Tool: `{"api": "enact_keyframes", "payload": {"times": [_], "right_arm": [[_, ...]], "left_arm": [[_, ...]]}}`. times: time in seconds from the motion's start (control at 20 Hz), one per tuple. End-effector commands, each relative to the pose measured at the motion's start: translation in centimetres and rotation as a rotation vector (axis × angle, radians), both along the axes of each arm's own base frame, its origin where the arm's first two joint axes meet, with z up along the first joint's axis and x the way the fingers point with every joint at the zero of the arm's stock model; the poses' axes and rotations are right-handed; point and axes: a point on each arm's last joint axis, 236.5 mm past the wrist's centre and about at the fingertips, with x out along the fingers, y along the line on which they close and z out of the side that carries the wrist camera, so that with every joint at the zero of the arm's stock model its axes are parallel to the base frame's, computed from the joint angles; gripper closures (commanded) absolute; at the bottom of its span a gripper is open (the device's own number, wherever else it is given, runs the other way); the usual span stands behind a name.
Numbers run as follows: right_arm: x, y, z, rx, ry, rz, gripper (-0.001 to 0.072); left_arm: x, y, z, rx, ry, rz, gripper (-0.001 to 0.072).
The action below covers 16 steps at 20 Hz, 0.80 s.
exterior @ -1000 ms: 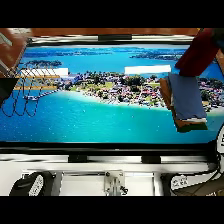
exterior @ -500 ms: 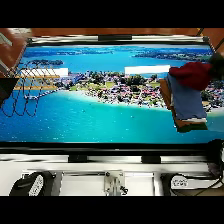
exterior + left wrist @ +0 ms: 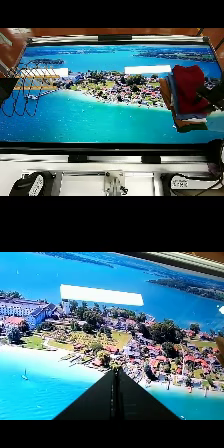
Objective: Fold the shirts.
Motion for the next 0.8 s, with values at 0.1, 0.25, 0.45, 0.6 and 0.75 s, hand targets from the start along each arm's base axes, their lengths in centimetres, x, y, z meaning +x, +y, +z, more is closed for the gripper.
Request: {"api": "enact_keyframes", "payload": {"times": [0.1, 0.25, 0.45, 0.6, 0.75], "right_arm": [[-2.5, -4.2, 4.2, -0.21, 0.023, 0.119, 0.0197], [3.2, -3.9, 14.5, -0.322, -0.418, 0.198, 0.0198], [7.5, 4.8, 24.3, -0.252, -0.875, 0.259, 0.0198], [6.4, 12.6, 17.0, -0.213, -0.599, 0.5, 0.0197], [5.4, 21.6, 9.7, -0.086, -0.396, 0.717, 0.0082]], "left_arm": [[0.4, 0.1, -0.5, -0.002, 0.018, -0.002, 0.0675], [1.4, -0.6, -5.2, 0.025, 0.19, -0.079, 0.0679], [2.9, -1.2, -15.9, 0.336, 0.603, -0.18, 0.0679], [4.0, -0.8, -20.0, 0.617, 0.808, -0.145, 0.0477], [4.1, -2.7, -22.3, 0.692, 0.904, -0.176, 0.0075]]}}
